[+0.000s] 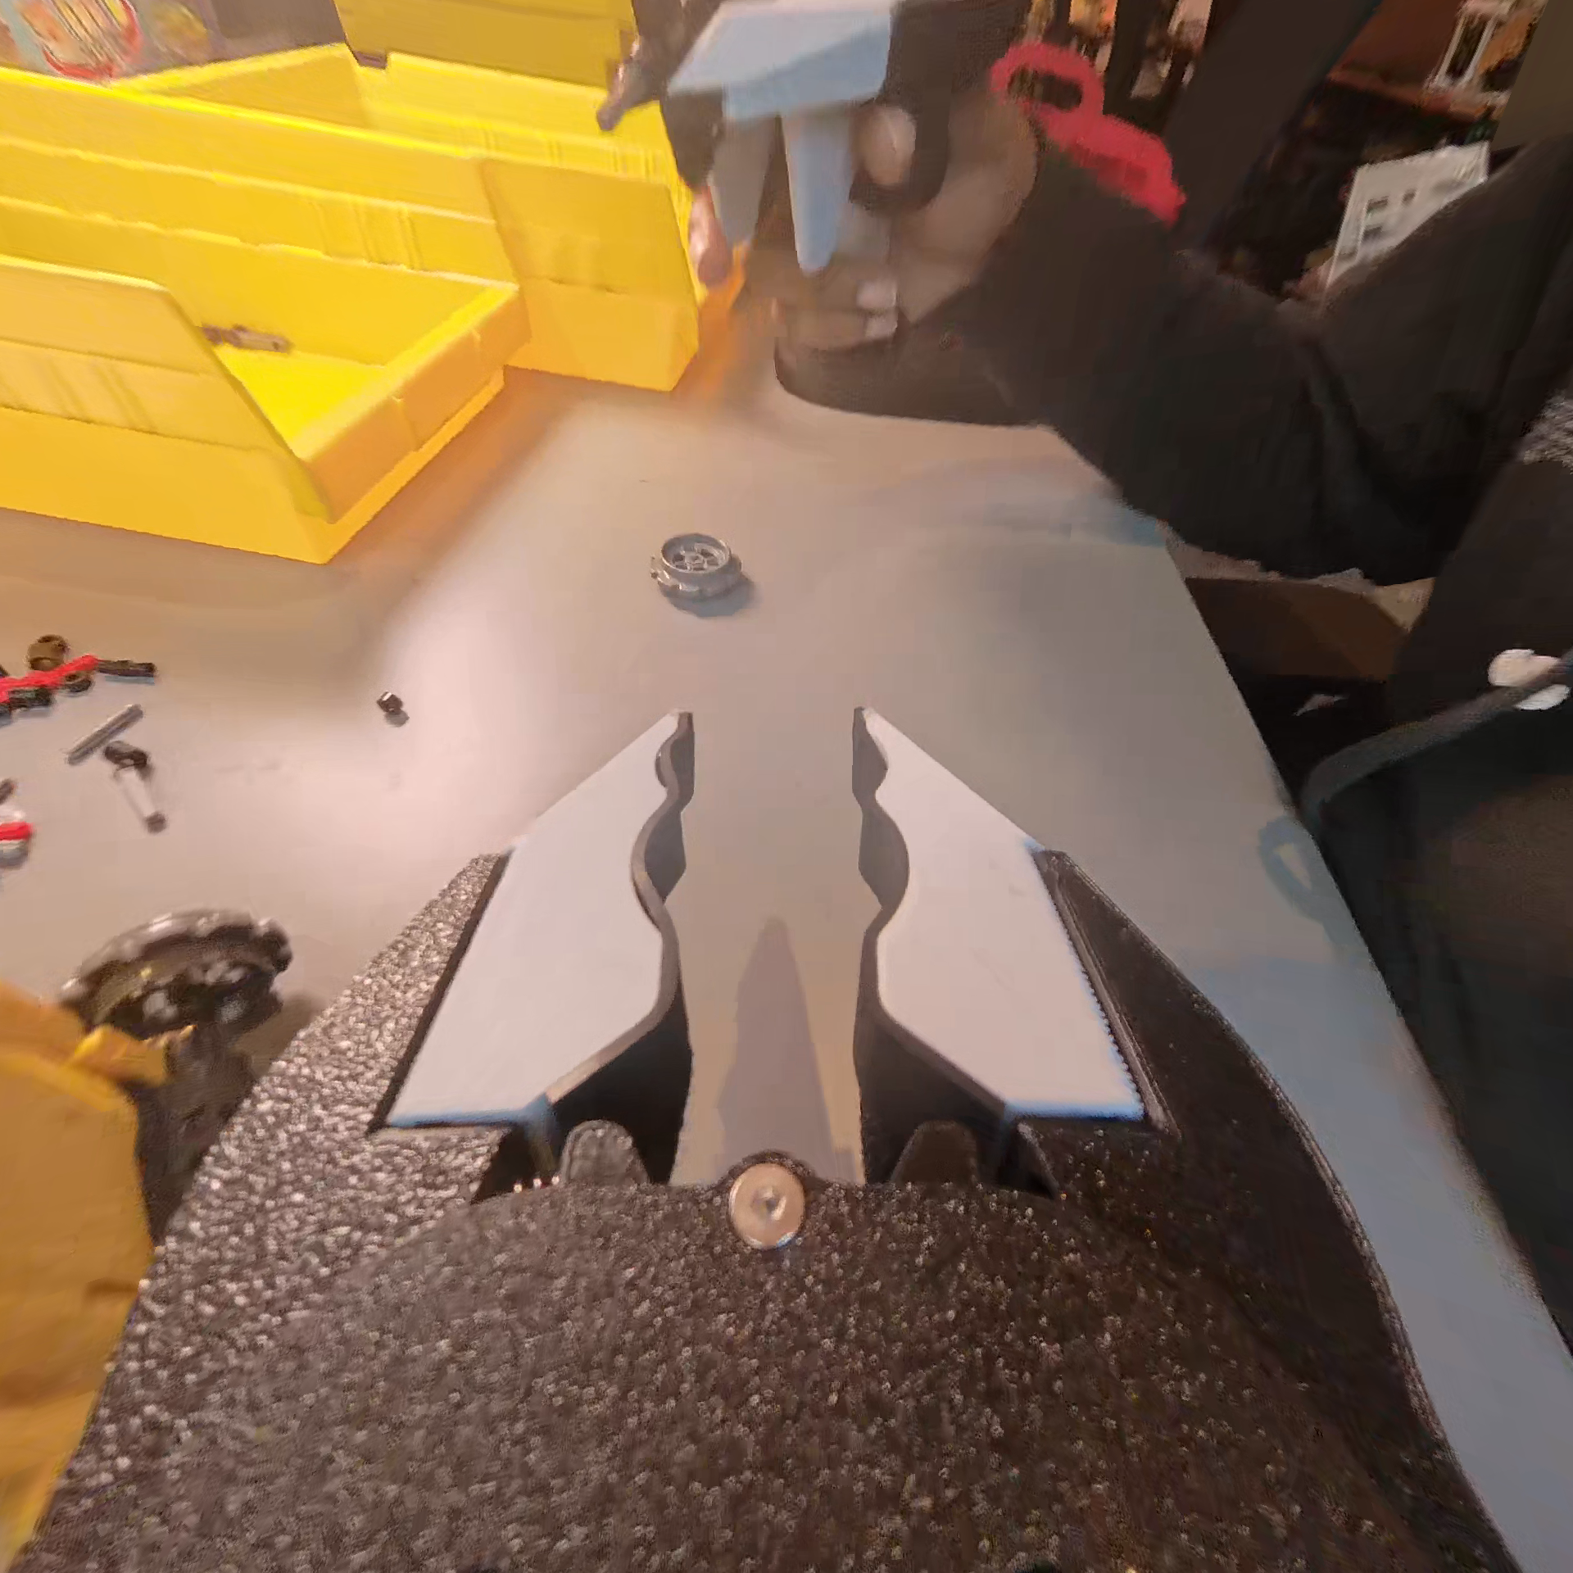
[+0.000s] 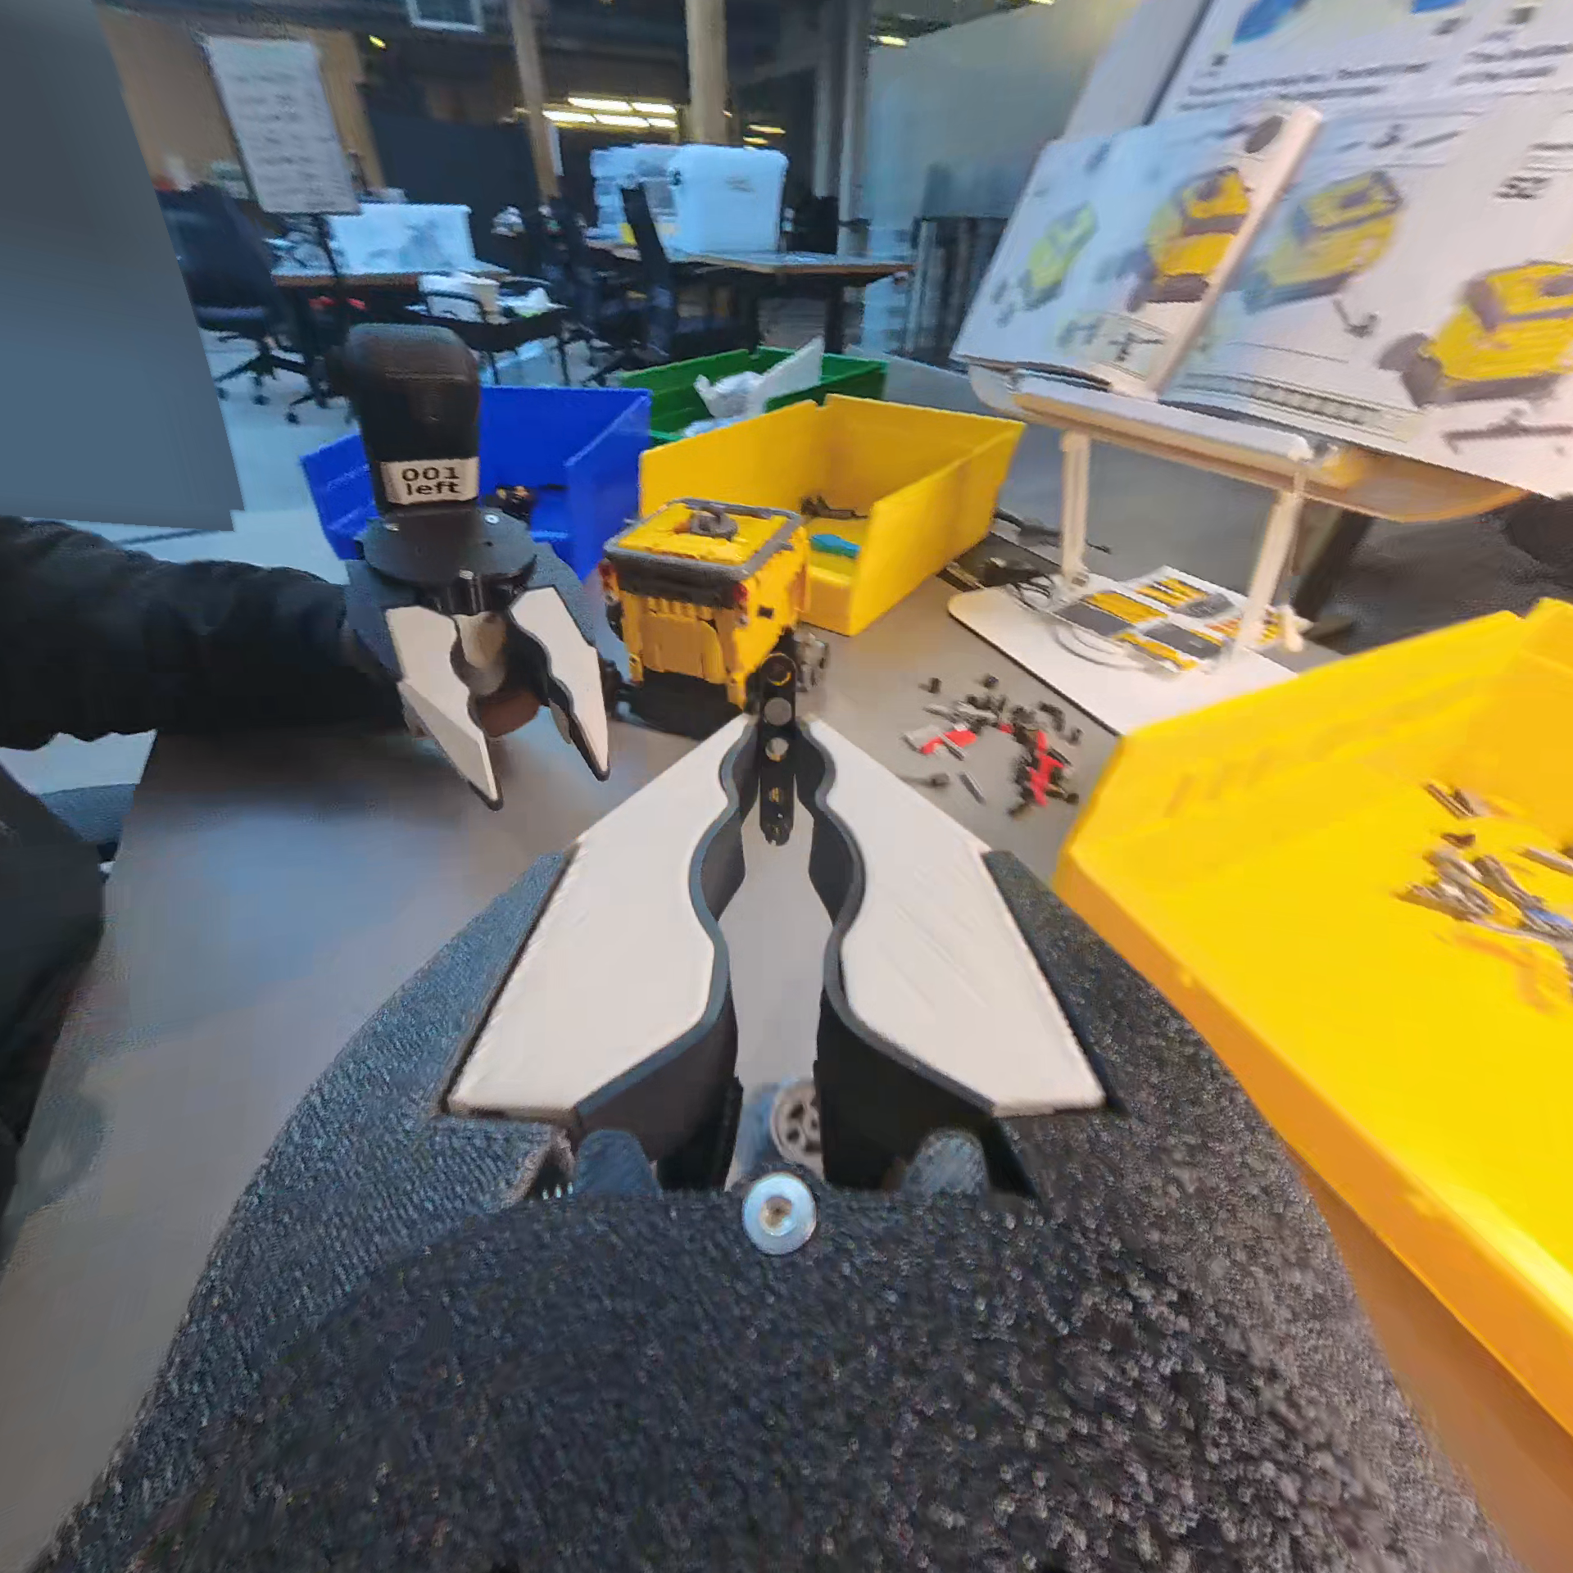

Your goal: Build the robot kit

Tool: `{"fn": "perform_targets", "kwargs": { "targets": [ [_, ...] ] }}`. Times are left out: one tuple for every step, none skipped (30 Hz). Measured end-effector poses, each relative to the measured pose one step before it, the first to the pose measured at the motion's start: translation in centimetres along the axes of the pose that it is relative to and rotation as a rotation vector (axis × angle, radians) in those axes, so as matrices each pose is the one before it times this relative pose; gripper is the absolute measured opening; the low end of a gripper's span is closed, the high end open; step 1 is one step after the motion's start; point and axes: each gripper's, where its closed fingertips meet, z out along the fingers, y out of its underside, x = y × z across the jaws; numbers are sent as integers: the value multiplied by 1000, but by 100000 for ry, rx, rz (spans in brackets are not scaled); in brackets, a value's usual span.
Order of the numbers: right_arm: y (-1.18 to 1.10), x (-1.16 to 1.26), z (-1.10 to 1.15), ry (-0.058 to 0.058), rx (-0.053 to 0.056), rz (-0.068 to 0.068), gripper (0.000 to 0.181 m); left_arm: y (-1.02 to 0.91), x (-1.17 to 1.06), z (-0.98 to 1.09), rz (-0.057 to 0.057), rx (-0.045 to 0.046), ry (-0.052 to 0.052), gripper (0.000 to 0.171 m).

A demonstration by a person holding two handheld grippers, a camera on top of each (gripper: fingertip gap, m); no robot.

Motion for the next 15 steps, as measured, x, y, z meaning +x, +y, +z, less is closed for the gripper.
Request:
{"fn": "perform_targets", "kwargs": {
  "targets": [
    [586, 603, -1211, 3488, -2193, 695, 7, 294, -250, 1354, -333, -4398, -256, 38],
    [725, 297, -1016, 2099, -2550, 735, 7, 265, -238, 1444, -267, -4411, 530, 41],
    [748, 128, -823, 1476, -2103, 993, 7, 169, -328, 1494, -56, -4415, 579, 42],
    [720, -71, -642, 276, -1554, 1570, 7, 10, -527, 1484, 132, -4578, -218, 41],
    [607, -230, -490, -694, -586, 1807, 7, -331, -460, 1439, 660, -3263, 214, 44],
    [464, -175, -361, -408, 364, 1714, 7, -564, -283, 1384, 549, -2248, 1418, 46],
    [432, -116, -257, -160, 171, 1791, 7, -533, -281, 1330, -61, -2971, 1701, 48],
    [400, -171, -170, -440, -23, 1267, 7, -481, -399, 1265, 325, -3295, 1180, 54],
    [286, -199, -136, -474, 235, 584, 7, -563, -434, 1127, 1903, -1996, 655, 57],
    [204, -174, -113, -481, 253, 569, 7, -430, -221, 1034, 2934, -1742, 1515, 60],
    [174, -157, -95, -619, 106, 602, 7, -45, -64, 939, 2594, -3083, 2127, 63],
    [148, -109, -59, -456, 4, 368, 7, 123, 97, 774, 2508, -3190, 2403, 65],
    [263, -83, -2, -227, -814, -150, 7, 38, 311, 478, 3096, -1323, 2365, 64],
    [417, -89, 83, -102, -1967, -1074, 7, -31, 176, 125, 2751, 68, 300, 60],
    [479, -146, 145, -202, -2391, -1938, 7, 181, 160, -118, 1755, -650, -506, 47]
  ]
}}
